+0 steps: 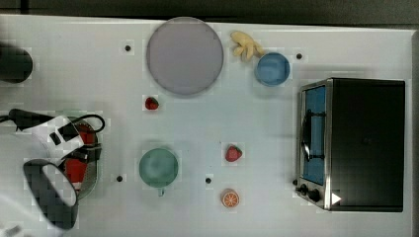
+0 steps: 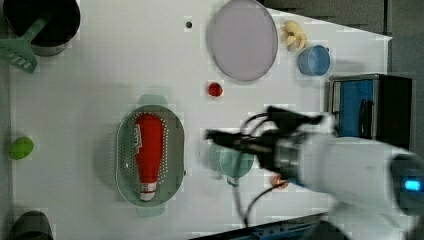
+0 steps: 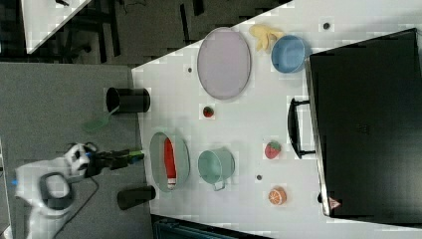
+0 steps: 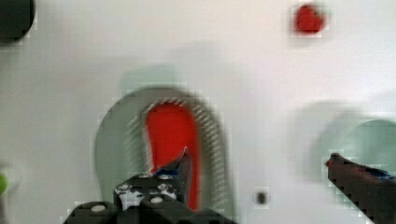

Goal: Pick Ketchup from the table and place it in strainer.

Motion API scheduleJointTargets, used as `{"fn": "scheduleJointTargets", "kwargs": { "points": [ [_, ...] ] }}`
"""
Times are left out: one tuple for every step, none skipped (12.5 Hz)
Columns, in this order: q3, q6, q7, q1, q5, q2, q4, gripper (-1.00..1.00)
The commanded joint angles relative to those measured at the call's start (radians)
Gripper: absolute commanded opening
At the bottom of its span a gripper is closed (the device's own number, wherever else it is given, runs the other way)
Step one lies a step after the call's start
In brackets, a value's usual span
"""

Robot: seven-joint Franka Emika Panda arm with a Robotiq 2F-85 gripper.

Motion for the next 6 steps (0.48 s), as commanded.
{"fn": "scheduleJointTargets", "kwargs": {
  "points": [
    [-0.088,-0.166,0.026,-0.085,0.079,-0.052,0.075,1.0],
    [-0.132,-0.215,0.017,-0.095,0.108,-0.073,0.103,1.0],
    [-0.181,-0.259,0.008,-0.103,0.123,-0.091,0.128,1.0],
    [-0.233,-0.297,-0.015,-0.105,0.123,-0.106,0.15,1.0],
    [-0.289,-0.334,-0.047,-0.106,0.123,-0.12,0.166,1.0],
    [-0.342,-0.364,-0.086,-0.107,0.123,-0.132,0.18,1.0]
  ]
}}
